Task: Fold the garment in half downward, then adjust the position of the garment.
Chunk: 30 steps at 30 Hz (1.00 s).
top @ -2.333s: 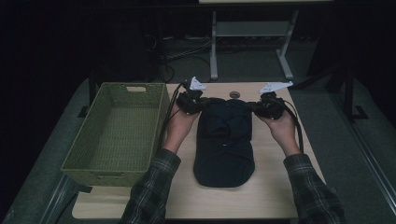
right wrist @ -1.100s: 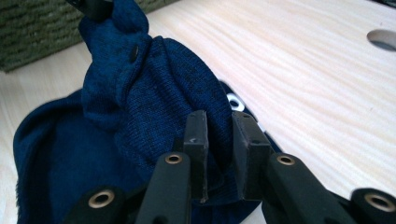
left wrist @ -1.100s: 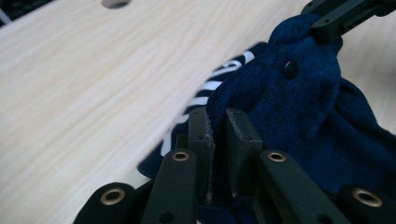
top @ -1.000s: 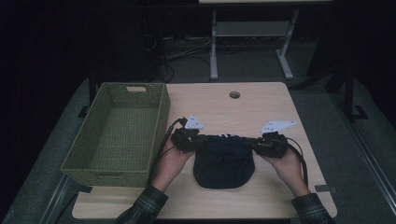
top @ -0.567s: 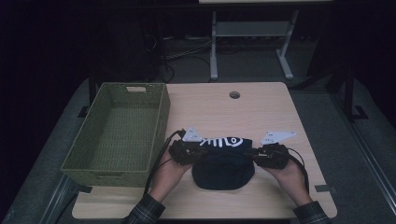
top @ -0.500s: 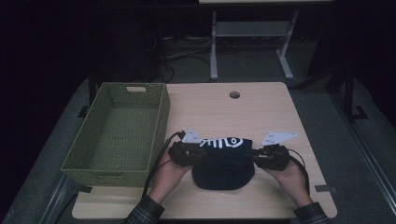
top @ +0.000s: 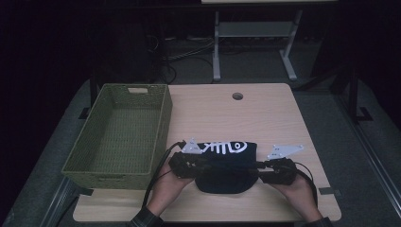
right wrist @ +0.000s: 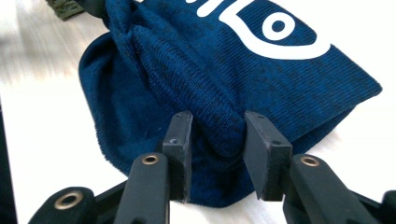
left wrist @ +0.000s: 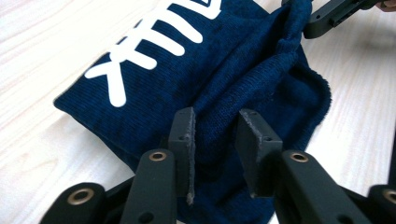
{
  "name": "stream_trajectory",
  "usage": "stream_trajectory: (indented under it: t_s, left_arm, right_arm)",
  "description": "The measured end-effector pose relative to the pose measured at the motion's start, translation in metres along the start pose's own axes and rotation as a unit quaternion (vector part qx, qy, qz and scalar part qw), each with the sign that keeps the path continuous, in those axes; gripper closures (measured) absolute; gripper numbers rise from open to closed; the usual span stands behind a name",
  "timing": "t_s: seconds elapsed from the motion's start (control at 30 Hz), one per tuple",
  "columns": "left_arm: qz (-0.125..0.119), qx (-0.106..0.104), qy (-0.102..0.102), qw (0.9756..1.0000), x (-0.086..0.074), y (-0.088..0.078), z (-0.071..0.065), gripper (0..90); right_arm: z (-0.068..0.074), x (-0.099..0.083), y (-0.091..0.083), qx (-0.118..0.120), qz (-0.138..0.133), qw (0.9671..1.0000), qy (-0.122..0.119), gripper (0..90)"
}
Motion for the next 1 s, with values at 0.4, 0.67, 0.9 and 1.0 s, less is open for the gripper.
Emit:
stream_trajectory:
  t_s: [0.4, 0.67, 0.9, 1.0]
  left_arm:
    - [-0.003, 0.0, -0.002, 1.0, -0.008, -0.012, -0.014, 47.3]
    - [-0.036, -0.003, -0.007, 0.9993, -0.002, -0.033, -0.015, 51.3]
    - [-0.056, -0.008, -0.027, 0.998, 0.013, -0.036, -0.004, 73.7]
    - [-0.056, -0.002, -0.03, 0.998, 0.021, -0.032, 0.003, 83.3]
  right_arm:
    - [0.011, -0.013, -0.011, 0.006, 0.008, 0.9999, 0.002, 50.9]
    - [0.007, -0.018, -0.028, 0.002, -0.009, 0.9999, 0.01, 52.2]
    - [-0.005, -0.01, -0.035, -0.006, -0.021, 0.9996, 0.017, 74.3]
    - [-0.009, -0.004, -0.035, -0.008, -0.025, 0.9996, 0.014, 85.5]
Point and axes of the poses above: each handheld gripper's, and its own axes: y roughly forward along the jaws, x roughly out of its top, z roughly to its left, the point moved 2 cm from there along y, roughly forward along the jaws
